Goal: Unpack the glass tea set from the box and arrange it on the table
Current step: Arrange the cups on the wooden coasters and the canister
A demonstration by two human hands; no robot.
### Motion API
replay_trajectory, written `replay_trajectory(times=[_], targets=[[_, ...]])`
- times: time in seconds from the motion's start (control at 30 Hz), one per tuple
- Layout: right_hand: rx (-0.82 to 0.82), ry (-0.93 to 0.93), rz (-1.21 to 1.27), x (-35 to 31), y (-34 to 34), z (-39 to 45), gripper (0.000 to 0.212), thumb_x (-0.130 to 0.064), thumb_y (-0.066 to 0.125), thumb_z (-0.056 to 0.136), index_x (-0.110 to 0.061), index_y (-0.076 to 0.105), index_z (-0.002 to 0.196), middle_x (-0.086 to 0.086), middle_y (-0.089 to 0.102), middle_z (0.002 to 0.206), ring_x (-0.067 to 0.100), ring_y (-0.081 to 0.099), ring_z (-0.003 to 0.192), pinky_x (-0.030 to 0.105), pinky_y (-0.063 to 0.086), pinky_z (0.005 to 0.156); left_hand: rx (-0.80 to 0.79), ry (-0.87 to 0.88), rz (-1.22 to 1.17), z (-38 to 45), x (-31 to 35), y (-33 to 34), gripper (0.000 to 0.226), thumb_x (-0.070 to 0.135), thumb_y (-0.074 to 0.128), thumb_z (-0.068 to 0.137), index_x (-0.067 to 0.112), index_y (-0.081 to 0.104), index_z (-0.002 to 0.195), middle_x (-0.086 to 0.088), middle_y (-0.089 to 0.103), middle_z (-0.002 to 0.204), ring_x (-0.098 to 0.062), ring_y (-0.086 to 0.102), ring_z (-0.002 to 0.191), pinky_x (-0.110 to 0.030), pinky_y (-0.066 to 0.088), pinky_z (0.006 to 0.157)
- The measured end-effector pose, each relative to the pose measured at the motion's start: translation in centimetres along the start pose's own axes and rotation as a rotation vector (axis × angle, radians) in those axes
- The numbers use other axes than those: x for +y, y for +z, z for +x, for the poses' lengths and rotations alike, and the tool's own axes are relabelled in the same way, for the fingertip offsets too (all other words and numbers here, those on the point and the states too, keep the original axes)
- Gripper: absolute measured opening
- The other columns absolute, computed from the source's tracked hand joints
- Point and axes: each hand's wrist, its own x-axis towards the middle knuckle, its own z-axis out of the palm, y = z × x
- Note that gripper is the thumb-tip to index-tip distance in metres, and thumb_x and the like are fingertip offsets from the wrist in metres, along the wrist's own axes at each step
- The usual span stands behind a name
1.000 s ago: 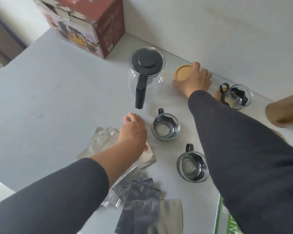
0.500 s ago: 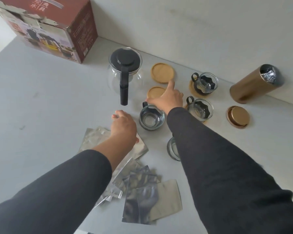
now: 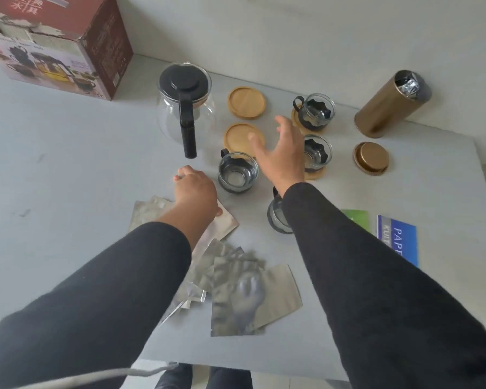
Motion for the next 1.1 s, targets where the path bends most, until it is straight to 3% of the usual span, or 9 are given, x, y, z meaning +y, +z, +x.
replay_trajectory(times=[0.13, 0.3, 0.43, 0.57, 0.73, 0.9, 1.0, 1.1], targets=[[0.249, -0.133, -0.087, 2.7, -1.7, -5.9, 0.067, -0.052, 0.069, 0.072, -0.003, 0.059, 0.117, 0.01, 0.063, 0.103, 0.029, 0.057, 0.098, 0.034, 0.042, 0.084, 0.021, 0.026, 0.013, -0.4, -0.2, 0.0, 0.084, 0.053, 0.059, 0.086, -0.006, 0.032, 0.14, -0.02, 0.038, 0.136, -0.031, 0.04, 0.13, -0.033, 0.04, 0.106], [0.137, 0.043, -0.136, 5.5, -1.8, -10.7, 0.092, -0.071, 0.065, 0.059, -0.012, 0.05, 0.128, 0.01, 0.057, 0.118, 0.028, 0.053, 0.108, 0.043, 0.051, 0.084, 0.038, 0.041, 0.035, 0.0, -0.3, 0.3, 0.083, 0.059, 0.056, 0.085, -0.002, 0.038, 0.138, -0.016, 0.044, 0.133, -0.029, 0.041, 0.127, -0.031, 0.043, 0.102], [0.077, 0.085, 0.005, 6.1, -1.7, -11.2, 0.089, -0.048, 0.082, 0.06, -0.013, 0.045, 0.133, 0.009, 0.051, 0.122, 0.024, 0.052, 0.113, 0.036, 0.05, 0.091, 0.04, 0.021, 0.005, 0.4, -0.2, 0.5, 0.086, 0.062, 0.058, 0.081, 0.0, 0.039, 0.138, -0.014, 0.045, 0.131, -0.027, 0.038, 0.129, -0.032, 0.044, 0.101], [0.1, 0.039, 0.024, 5.7, -2.5, -11.0, 0.086, -0.04, 0.085, 0.062, -0.011, 0.045, 0.133, 0.01, 0.053, 0.118, 0.022, 0.054, 0.107, 0.027, 0.046, 0.088, 0.048, 0.034, -0.004, 0.5, 0.0, 0.7, 0.084, 0.061, 0.058, 0.081, 0.0, 0.04, 0.137, -0.013, 0.045, 0.131, -0.026, 0.037, 0.129, -0.032, 0.043, 0.1], [0.11, -0.062, 0.1, 3.0, -3.2, -5.9, 0.085, -0.038, 0.084, 0.063, -0.01, 0.045, 0.133, 0.011, 0.051, 0.123, 0.023, 0.053, 0.113, 0.025, 0.043, 0.093, 0.032, 0.014, -0.04, 0.6, 0.1, 0.7, 0.087, 0.057, 0.063, 0.08, -0.001, 0.037, 0.138, -0.017, 0.041, 0.133, -0.026, 0.041, 0.128, -0.031, 0.04, 0.103], [0.006, -0.072, 0.153, 0.8, -2.3, 2.1, 0.086, -0.037, 0.083, 0.066, -0.014, 0.039, 0.136, 0.01, 0.045, 0.131, 0.019, 0.045, 0.118, 0.008, 0.026, 0.086, 0.023, -0.031, -0.078, 0.7, 0.4, 0.6, 0.095, 0.054, 0.066, 0.077, -0.005, 0.027, 0.141, -0.021, 0.035, 0.138, -0.029, 0.042, 0.13, -0.03, 0.039, 0.103], [-0.092, -0.076, 0.175, -0.2, -0.6, 6.4, 0.085, -0.037, 0.082, 0.068, -0.019, 0.036, 0.137, 0.007, 0.043, 0.126, 0.013, 0.044, 0.107, 0.006, 0.025, 0.077, 0.031, -0.034, -0.065, 0.9, 0.6, 0.7, 0.098, 0.055, 0.064, 0.078, -0.006, 0.022, 0.142, -0.021, 0.032, 0.142, -0.029, 0.041, 0.133, -0.029, 0.042, 0.1], [-0.166, -0.055, 0.223, -1.2, 1.4, 10.1, 0.085, -0.033, 0.082, 0.069, -0.022, 0.033, 0.138, 0.006, 0.041, 0.126, 0.007, 0.04, 0.1, 0.008, 0.026, 0.078, 0.038, -0.043, -0.047, 1.5, 0.7, 0.8, 0.102, 0.056, 0.064, 0.078, -0.008, 0.019, 0.142, -0.022, 0.03, 0.143, -0.029, 0.042, 0.132, -0.028, 0.046, 0.096]])
